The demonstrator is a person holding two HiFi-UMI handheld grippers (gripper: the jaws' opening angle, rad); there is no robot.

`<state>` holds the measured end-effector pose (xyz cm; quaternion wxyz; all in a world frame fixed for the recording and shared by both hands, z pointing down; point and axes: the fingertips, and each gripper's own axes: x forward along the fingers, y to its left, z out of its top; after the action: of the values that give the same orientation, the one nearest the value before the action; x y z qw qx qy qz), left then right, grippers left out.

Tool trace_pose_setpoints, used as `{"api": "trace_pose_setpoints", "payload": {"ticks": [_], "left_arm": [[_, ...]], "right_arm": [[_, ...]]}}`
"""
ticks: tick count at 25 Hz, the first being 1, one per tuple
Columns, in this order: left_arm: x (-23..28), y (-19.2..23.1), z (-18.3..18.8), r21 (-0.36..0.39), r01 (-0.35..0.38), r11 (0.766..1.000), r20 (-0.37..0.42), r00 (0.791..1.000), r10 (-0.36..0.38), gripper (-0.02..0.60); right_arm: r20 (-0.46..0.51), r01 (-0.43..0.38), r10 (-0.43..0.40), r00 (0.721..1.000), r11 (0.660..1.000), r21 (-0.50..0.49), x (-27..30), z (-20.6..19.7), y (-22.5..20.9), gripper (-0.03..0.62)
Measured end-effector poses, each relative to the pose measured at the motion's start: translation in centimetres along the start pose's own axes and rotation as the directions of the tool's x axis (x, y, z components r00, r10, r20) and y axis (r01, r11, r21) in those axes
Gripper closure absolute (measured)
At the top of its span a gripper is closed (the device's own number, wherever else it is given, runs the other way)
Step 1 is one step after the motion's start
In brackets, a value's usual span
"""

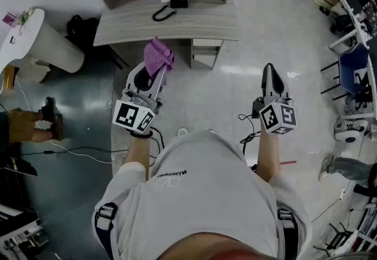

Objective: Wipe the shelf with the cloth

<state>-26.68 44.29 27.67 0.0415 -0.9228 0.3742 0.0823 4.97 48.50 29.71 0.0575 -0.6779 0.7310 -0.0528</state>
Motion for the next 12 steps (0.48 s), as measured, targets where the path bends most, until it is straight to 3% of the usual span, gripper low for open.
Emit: {"api": "trace_pose_setpoints", "payload": {"ticks": [12], "left_arm": [[-0.42,0.05,0.13,-0.005,0.003,1.000,0.005,1.000,-0.003,0.485]], "right_arm": [[0.009,-0.003,0.003,1.000,1.000,0.002,-0.29,0.15,0.62,0.594]]}}
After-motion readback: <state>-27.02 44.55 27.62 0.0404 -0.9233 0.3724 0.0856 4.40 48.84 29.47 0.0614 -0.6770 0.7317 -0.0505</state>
